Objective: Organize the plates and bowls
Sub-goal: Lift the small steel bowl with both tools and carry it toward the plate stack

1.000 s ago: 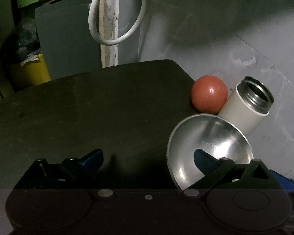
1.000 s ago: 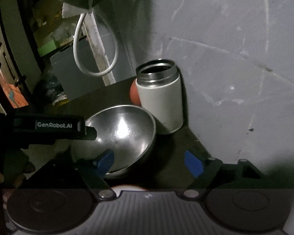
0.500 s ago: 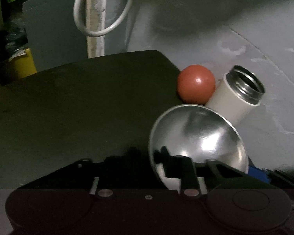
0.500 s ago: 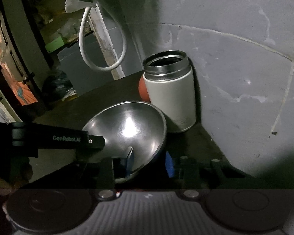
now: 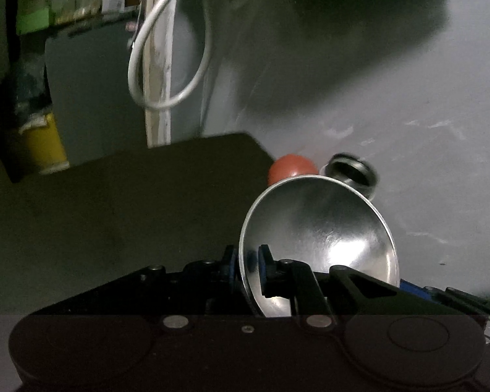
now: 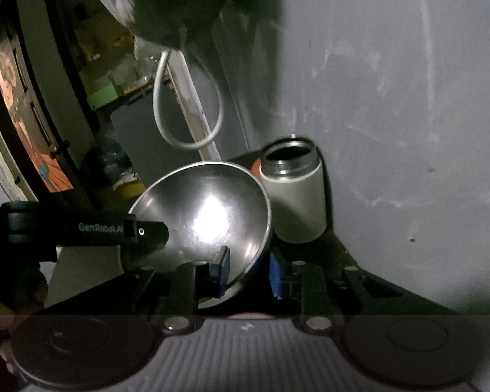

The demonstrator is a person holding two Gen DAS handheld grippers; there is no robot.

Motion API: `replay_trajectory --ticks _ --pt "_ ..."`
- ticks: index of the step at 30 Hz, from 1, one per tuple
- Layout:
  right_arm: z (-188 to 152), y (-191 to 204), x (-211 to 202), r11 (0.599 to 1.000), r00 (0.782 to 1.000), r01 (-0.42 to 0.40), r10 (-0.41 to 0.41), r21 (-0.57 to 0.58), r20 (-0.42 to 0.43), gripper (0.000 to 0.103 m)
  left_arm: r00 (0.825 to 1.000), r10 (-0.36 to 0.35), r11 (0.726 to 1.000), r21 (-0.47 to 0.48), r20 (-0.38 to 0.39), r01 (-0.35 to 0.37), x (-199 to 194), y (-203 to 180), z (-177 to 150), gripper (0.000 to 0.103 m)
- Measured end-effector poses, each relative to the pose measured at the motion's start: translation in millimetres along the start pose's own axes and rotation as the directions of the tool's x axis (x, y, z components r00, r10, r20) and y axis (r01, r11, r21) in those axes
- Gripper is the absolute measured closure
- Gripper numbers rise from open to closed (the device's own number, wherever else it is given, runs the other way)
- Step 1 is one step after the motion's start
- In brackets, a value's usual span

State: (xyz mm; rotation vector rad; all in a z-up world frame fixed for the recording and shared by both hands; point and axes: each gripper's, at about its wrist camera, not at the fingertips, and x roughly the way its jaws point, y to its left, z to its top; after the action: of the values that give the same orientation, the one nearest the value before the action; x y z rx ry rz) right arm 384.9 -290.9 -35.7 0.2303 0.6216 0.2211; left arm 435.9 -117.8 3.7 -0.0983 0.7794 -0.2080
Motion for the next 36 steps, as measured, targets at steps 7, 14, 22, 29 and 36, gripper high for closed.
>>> replay_trajectory --ticks 7,14,22,29,36 --pt "-11 12 -61 0.999 0.998 0.036 -0.036 0.005 0.051 0.075 0.996 -0.055 0.997 0.061 0.065 0.051 -59 -15 -10 0.089" --pt "-42 32 -122 0.994 0.991 0.104 -0.106 0.033 0.079 0.075 0.987 -0.139 0.984 0.12 0.077 0.129 -110 -23 -39 0.089" --pt "-89 55 -179 0.982 0.982 0.172 -0.177 0.076 0.072 0.075 0.974 -0.221 0.964 0.161 0.042 0.212 -156 -26 -87 0.089" --pt "-123 59 -216 0.974 0.977 0.213 -0.214 0.081 0.002 0.075 0.959 -0.28 0.95 0.127 -0.047 0.284 -174 -23 -131 0.089" --pt "-153 49 -231 0.97 0.97 0.231 -0.223 0.071 -0.101 0.075 0.936 -0.29 0.945 0.097 -0.197 0.313 -164 -28 -171 0.089"
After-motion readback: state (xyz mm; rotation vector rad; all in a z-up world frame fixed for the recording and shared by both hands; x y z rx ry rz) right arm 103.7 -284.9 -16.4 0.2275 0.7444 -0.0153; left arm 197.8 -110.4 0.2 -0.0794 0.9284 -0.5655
